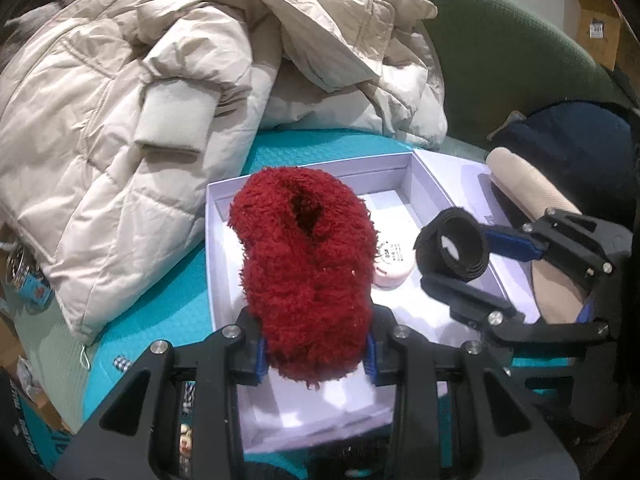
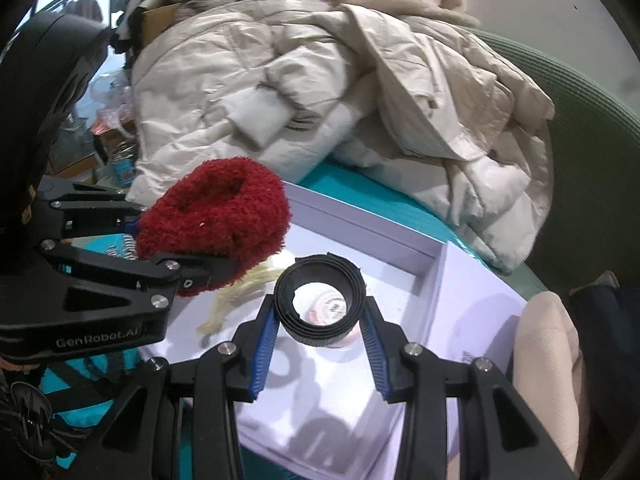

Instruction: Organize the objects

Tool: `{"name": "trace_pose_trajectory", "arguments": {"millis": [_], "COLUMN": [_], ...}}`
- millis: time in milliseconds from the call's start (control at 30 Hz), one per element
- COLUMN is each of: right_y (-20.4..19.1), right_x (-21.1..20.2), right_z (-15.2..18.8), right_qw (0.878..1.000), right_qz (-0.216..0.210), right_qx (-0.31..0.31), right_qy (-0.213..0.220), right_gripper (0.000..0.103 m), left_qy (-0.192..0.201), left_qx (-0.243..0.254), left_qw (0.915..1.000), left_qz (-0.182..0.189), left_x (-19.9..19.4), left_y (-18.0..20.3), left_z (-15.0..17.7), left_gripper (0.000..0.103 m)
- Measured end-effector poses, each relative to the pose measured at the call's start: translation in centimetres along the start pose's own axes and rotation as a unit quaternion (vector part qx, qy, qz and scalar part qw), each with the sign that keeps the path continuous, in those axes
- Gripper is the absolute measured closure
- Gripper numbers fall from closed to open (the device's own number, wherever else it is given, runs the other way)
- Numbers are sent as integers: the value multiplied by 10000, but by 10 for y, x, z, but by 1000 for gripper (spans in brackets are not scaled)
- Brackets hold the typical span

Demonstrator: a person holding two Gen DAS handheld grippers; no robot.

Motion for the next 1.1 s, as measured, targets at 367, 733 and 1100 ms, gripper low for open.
{"name": "trace_pose_trajectory", "arguments": {"millis": [367, 733, 1100], "right_y": [36, 37, 33], "right_x": [22, 45, 57], "right_z": [3, 9, 14], "right_qw": [9987, 9977, 9973], "right_qz": [-3, -107, -42], "right_qx": [510, 620, 592], "right_qy": [-44, -247, -427], "right_gripper": [62, 62, 62], "left_qy": [-155, -382, -552], "left_qx": [192, 137, 43], "left_qw": [9997, 9992, 9985], "left_qz": [38, -22, 1], "left_x": [39, 73, 89], "left_y": [16, 7, -1], "left_z": [-22, -21, -10], "left_gripper": [70, 70, 70]}}
Point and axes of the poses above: each gripper's, at about its wrist camera, not at the fingertips, and x roughly the way its jaws point, y to its right, z to its underside, the point moved 6 cm from there along x, roughly the way its jaws point, and after that the axes turned 4 degrees about -z, right-handed, at the moved point
